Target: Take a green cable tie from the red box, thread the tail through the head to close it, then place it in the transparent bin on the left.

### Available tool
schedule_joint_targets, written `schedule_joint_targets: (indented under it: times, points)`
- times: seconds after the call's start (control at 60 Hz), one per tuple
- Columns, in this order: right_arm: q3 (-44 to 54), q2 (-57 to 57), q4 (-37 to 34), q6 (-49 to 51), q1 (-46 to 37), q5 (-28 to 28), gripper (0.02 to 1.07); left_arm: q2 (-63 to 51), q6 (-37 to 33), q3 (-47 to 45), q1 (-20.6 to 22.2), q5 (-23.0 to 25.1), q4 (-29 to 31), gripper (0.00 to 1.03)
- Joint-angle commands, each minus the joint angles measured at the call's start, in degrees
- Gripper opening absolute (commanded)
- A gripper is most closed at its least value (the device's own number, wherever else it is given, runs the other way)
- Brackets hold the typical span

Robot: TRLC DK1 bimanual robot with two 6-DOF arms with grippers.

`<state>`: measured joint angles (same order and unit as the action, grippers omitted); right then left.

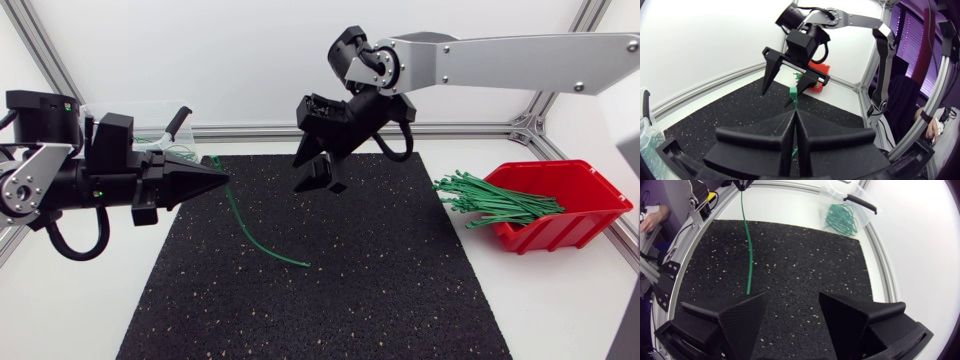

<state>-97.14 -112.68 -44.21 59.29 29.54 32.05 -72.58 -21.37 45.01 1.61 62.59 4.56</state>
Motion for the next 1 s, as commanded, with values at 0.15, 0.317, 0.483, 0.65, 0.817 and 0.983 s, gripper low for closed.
schedule_joint_targets:
  times: [0.15, 0.317, 0.483, 0.65, 0.817, 0.983]
  points:
    - [11.98, 8.97, 9.05, -0.75, 1.13, -8.94, 0.94, -1.69, -3.16, 5.61, 0.77, -2.65, 5.46, 0.03]
    - [19.36, 12.66, 15.2, 0.48, 2.28, -16.32, 1.0, -0.9, -3.16, 10.44, 1.47, -3.17, 12.49, 0.03]
    - [24.72, 16.36, 18.1, 1.53, 4.03, -22.56, 1.02, -1.25, -2.98, 15.28, 2.26, -3.17, 18.03, 0.03]
    - [28.68, 19.26, 17.75, -0.84, 6.85, -26.96, 1.02, -2.83, -2.98, 18.44, 3.4, -3.09, 21.81, 0.03]
    - [31.93, 20.93, 19.77, -2.51, 7.99, -29.24, 1.02, -5.82, -2.72, 18.88, 4.28, -2.56, 22.95, 0.03]
    - [35.71, 22.16, 24.34, -4.53, 10.54, -31.53, 1.02, -8.2, -3.24, 18.71, 5.95, -1.33, 24.45, 0.03]
